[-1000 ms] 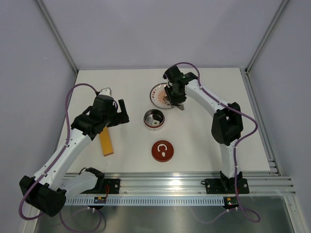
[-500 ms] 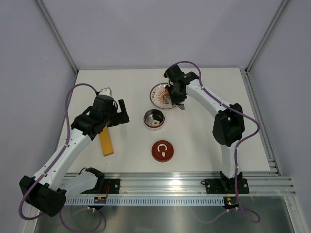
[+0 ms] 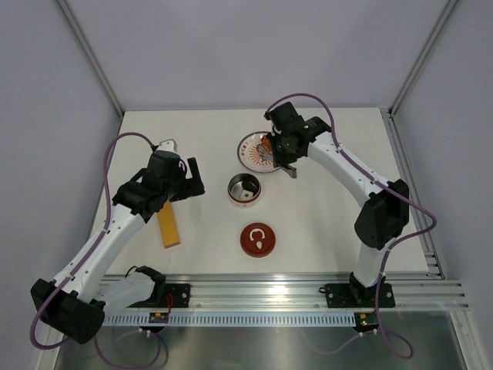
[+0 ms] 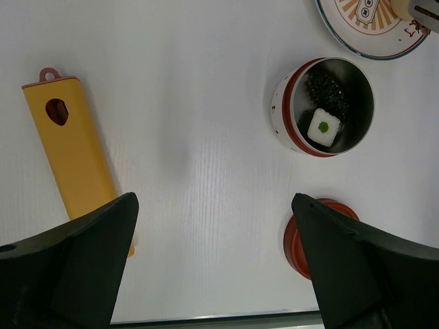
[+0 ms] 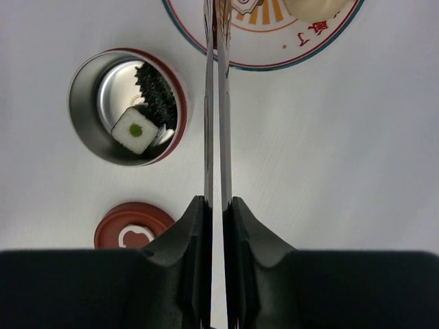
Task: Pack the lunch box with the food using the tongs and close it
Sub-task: Pick up the fake food from the plate, then place the fake food in the packing box.
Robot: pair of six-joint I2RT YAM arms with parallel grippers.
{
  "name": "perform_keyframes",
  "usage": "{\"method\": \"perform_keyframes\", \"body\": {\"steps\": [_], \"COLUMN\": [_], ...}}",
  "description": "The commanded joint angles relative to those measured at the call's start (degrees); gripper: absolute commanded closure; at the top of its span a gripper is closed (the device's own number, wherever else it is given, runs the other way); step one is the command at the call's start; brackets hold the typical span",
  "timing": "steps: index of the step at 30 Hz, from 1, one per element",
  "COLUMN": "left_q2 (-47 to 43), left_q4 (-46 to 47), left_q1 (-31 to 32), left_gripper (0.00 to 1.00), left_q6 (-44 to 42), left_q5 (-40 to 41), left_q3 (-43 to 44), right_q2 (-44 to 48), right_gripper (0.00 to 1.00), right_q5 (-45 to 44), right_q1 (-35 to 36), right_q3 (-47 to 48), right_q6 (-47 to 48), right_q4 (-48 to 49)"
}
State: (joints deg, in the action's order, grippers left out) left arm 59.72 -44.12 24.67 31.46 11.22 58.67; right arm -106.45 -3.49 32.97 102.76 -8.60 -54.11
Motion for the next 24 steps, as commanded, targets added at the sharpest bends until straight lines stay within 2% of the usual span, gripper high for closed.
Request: {"method": "perform_keyframes", "body": {"steps": [1, 12, 22, 24], "left_q2": [-0.6, -0.5, -0.3, -0.4], "left_q4": [0.9, 0.3, 0.6, 0.3], "left_q1": [-0.3, -0.2, -0.3, -0.3], "left_gripper": [0.01, 0.01, 0.01, 0.01], "left_q6": [-0.6, -0.4, -0.1, -0.1], "left_q5": [2.4, 2.9, 2.0, 2.2], "left_q3": [0.8, 1.4, 1.3, 1.3], "right_q2": [6.3, 13.4, 11.7, 10.7], "right_gripper": [0.94, 0.91, 0.87, 0.83], "right_q5": [0.4, 1.6, 3.0, 3.1], "right_q1": [3.6, 11.3, 13.4, 13.9], "right_q3": [-2.2, -11.3, -12.1, -11.8], "right_q6": [-1.8, -6.3, -6.1, -6.0], "right_q4": [1.3, 1.1, 1.5, 1.6]}}
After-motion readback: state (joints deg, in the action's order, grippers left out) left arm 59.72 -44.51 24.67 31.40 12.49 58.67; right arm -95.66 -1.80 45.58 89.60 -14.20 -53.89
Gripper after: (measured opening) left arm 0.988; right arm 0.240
